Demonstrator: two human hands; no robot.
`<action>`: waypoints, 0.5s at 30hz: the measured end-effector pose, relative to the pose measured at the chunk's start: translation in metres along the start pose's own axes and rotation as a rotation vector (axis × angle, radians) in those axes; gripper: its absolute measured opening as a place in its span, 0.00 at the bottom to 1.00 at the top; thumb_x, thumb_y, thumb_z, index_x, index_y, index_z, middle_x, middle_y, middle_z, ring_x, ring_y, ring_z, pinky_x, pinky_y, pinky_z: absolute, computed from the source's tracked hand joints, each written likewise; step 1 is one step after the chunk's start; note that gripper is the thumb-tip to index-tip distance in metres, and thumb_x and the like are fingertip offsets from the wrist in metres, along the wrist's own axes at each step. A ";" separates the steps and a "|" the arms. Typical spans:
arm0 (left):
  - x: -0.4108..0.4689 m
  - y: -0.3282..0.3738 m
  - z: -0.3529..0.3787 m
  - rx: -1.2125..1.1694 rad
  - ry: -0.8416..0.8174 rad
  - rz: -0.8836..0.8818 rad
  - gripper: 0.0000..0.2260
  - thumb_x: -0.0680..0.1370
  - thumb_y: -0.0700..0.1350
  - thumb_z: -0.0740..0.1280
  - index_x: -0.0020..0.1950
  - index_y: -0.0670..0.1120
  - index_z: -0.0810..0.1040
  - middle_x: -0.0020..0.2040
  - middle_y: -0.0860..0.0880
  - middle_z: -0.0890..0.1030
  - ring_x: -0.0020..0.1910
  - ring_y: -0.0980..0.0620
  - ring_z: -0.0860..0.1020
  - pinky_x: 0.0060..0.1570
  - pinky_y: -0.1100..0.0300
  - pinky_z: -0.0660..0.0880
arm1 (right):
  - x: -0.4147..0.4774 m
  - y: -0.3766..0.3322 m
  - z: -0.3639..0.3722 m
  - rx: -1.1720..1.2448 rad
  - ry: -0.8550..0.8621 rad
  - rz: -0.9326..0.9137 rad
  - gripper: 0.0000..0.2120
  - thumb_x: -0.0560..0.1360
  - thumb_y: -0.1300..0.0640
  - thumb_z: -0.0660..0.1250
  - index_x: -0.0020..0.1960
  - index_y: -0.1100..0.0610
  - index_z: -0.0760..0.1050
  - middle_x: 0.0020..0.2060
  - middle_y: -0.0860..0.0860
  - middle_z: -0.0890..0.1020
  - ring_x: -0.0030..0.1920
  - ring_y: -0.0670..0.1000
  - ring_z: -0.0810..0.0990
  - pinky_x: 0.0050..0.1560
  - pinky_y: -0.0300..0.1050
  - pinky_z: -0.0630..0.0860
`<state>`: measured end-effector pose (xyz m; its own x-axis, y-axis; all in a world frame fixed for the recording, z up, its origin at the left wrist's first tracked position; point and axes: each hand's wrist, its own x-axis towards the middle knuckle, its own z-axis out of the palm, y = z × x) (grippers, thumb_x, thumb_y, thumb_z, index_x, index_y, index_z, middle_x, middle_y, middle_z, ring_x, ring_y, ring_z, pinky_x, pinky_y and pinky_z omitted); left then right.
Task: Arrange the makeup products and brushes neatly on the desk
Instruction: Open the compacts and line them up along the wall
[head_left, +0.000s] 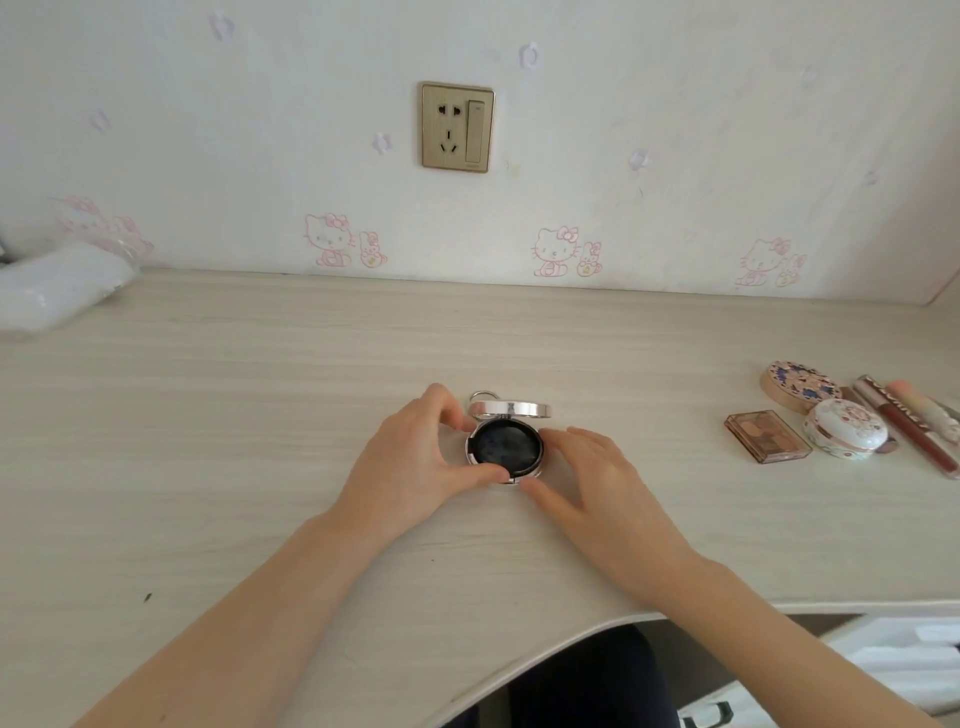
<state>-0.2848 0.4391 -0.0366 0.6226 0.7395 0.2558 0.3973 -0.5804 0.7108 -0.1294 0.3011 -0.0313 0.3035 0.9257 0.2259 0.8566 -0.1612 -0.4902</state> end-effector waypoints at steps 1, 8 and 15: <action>0.000 0.000 -0.001 0.026 0.005 0.004 0.23 0.57 0.66 0.74 0.43 0.59 0.70 0.48 0.61 0.80 0.48 0.61 0.76 0.47 0.57 0.74 | 0.000 -0.001 0.001 -0.047 -0.008 -0.029 0.24 0.76 0.44 0.64 0.69 0.51 0.68 0.65 0.43 0.73 0.70 0.46 0.63 0.68 0.31 0.56; -0.002 0.000 -0.001 0.155 -0.029 0.137 0.23 0.68 0.61 0.72 0.60 0.57 0.78 0.51 0.67 0.75 0.57 0.66 0.70 0.54 0.80 0.61 | 0.011 -0.002 0.005 -0.113 0.038 -0.110 0.24 0.77 0.47 0.64 0.71 0.54 0.68 0.67 0.47 0.72 0.68 0.50 0.66 0.69 0.39 0.62; 0.014 -0.003 0.004 0.418 -0.025 0.200 0.22 0.79 0.56 0.62 0.72 0.51 0.68 0.69 0.58 0.71 0.69 0.57 0.65 0.64 0.64 0.64 | 0.045 0.006 0.011 -0.118 0.020 -0.144 0.21 0.79 0.52 0.63 0.70 0.55 0.68 0.67 0.49 0.72 0.68 0.53 0.67 0.68 0.40 0.63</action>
<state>-0.2742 0.4499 -0.0374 0.7289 0.5936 0.3410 0.5025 -0.8022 0.3224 -0.1155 0.3453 -0.0332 0.1811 0.9354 0.3036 0.9346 -0.0676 -0.3493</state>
